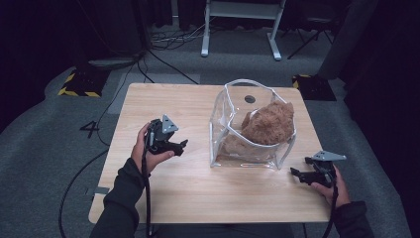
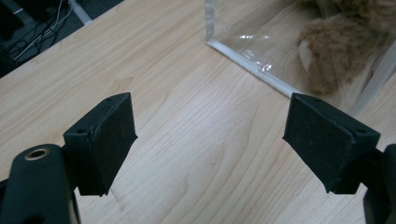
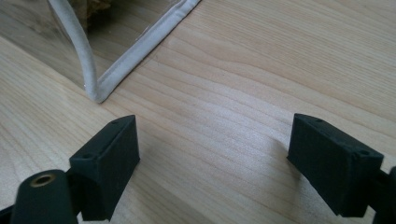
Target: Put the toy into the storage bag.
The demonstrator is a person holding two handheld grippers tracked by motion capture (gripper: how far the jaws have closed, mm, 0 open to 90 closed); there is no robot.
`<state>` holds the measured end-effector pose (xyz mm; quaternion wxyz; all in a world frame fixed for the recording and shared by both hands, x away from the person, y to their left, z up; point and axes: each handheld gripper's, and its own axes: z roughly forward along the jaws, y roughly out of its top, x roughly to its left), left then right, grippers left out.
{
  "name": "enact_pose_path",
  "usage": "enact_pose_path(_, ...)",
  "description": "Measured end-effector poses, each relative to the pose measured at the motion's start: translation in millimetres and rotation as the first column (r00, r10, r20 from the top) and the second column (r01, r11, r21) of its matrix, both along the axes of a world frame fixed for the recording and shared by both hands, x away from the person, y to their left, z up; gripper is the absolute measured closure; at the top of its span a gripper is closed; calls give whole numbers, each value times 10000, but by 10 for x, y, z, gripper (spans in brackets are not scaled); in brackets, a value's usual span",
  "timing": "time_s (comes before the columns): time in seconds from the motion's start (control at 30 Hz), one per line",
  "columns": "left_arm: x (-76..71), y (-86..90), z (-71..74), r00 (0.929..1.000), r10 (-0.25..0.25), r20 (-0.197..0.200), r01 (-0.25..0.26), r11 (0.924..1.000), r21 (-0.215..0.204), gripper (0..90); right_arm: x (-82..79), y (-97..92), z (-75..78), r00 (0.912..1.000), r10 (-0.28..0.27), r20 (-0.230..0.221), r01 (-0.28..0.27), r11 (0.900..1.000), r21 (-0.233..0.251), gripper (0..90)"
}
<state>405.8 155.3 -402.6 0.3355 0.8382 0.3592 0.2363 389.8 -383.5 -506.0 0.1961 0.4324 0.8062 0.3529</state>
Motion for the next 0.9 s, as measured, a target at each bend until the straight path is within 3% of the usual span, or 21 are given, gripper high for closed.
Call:
enact_pose_path(0.5,-52,151,-197,9986,295,-443,-279,9990,355,167,0,1,0,10000,-9,-1,9,10000,2,162)
enact_pose_path(0.9,-138,230,-458,9947,394,-951,-342,9979,549,167,0,1,0,10000,-9,-1,9,10000,2,162)
